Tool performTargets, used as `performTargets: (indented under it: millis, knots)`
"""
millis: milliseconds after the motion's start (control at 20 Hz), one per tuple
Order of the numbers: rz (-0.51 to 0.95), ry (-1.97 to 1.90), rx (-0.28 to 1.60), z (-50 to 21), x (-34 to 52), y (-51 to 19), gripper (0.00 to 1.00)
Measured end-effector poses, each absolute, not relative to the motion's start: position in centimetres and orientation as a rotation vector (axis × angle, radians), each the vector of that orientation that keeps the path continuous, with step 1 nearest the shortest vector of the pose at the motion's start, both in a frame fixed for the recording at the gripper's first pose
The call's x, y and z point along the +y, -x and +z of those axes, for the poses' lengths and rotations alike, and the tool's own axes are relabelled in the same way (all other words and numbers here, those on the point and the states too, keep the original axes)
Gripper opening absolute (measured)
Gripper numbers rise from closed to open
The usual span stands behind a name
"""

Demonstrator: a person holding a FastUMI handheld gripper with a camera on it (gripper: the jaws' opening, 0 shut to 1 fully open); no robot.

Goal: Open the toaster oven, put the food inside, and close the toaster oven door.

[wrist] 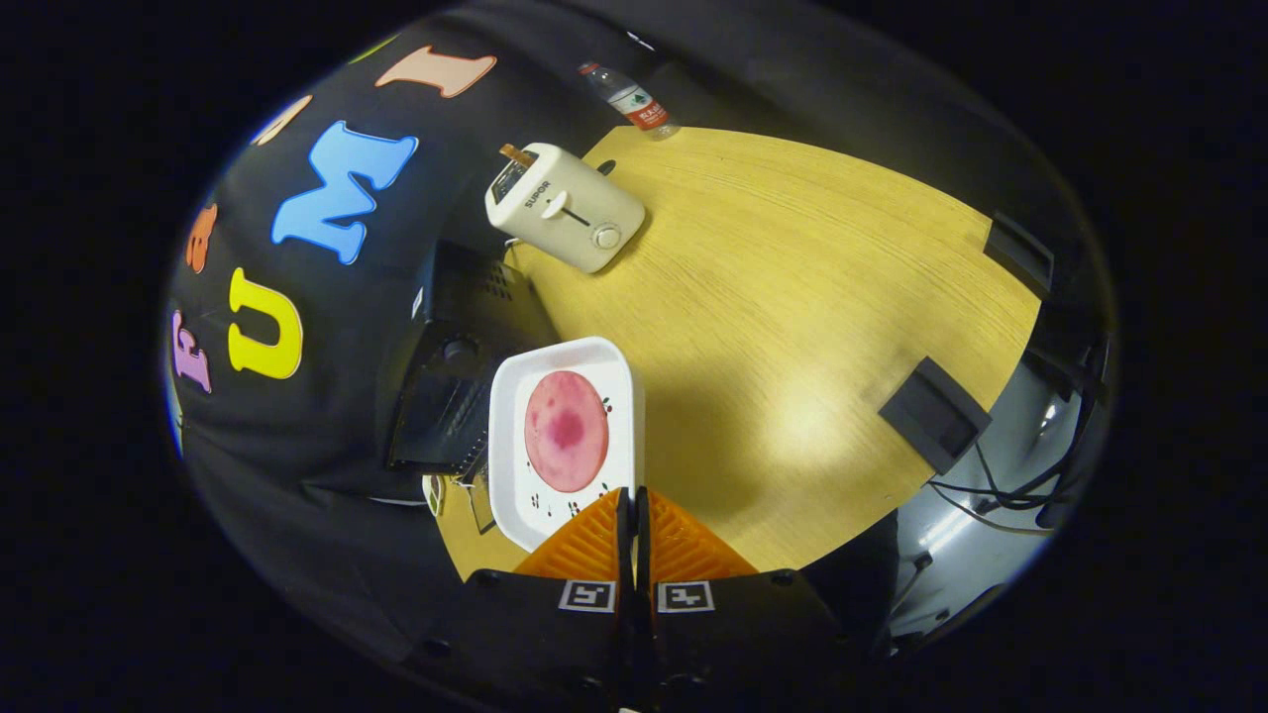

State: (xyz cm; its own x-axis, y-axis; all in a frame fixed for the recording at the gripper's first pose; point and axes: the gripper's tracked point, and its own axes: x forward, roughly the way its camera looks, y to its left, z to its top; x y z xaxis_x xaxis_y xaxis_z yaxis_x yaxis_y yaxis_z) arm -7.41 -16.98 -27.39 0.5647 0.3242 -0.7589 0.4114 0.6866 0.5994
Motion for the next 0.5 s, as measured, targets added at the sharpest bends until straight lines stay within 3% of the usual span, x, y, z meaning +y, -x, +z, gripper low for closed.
performTargets:
  millis: [500]
  knots:
    - [0.041, -0.854, 1.027, -25.2, -9.3, 6.7, 0.02]
